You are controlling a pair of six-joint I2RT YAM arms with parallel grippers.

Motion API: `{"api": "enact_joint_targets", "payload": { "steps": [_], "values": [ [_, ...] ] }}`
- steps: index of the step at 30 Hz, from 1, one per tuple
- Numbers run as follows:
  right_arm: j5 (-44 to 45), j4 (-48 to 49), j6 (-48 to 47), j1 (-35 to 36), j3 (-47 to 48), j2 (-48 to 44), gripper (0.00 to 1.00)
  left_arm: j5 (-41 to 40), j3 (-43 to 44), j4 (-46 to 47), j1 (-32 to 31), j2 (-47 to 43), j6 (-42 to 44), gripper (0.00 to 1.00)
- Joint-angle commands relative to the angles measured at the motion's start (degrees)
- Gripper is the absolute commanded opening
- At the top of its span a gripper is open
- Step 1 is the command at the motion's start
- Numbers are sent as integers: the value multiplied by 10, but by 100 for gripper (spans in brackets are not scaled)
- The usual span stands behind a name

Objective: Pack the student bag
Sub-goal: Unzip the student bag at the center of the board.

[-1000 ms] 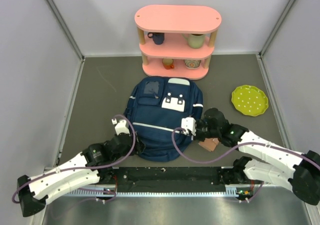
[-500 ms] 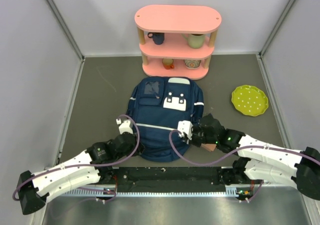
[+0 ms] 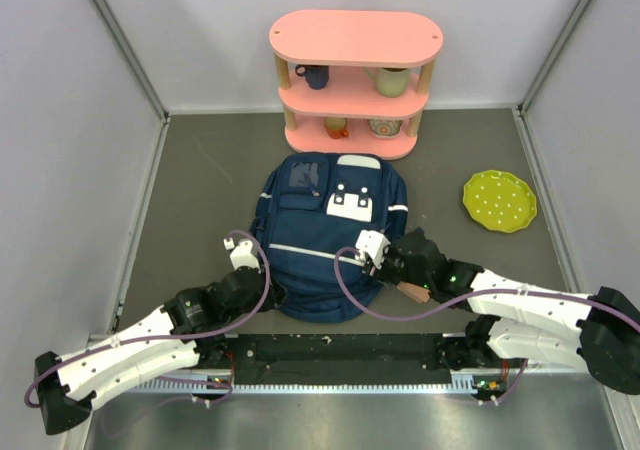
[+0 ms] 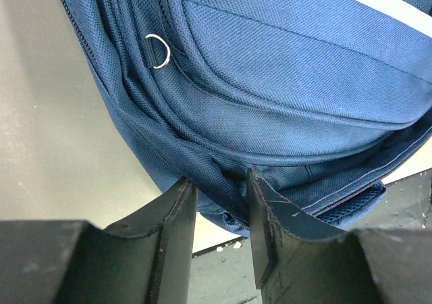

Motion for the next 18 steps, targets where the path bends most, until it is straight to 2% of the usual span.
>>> {"api": "enact_joint_targets", "payload": {
  "steps": [1,7,12,13,14,17,18],
  "values": [
    [41,47,19,-7,12,19,42,-14,3,25,0,-1,-4,40],
    [-26,-17,57,-8,33,3,41,-18,3,20,0,-5,-3,40],
    [-5,15,63,-9,23,16,40,-17,4,31,0,0,0,40],
    [0,13,63,-10,34,25,36,-15,5,34,0,2,1,40],
    [2,5,59,-13,39,42,25,-13,5,37,0,5,1,40],
    [-20,-1,51,-18,59,77,3,-6,1,45,0,6,-3,39],
    [-27,1,51,-19,64,83,0,-4,1,45,0,5,-4,39]
  ]
}}
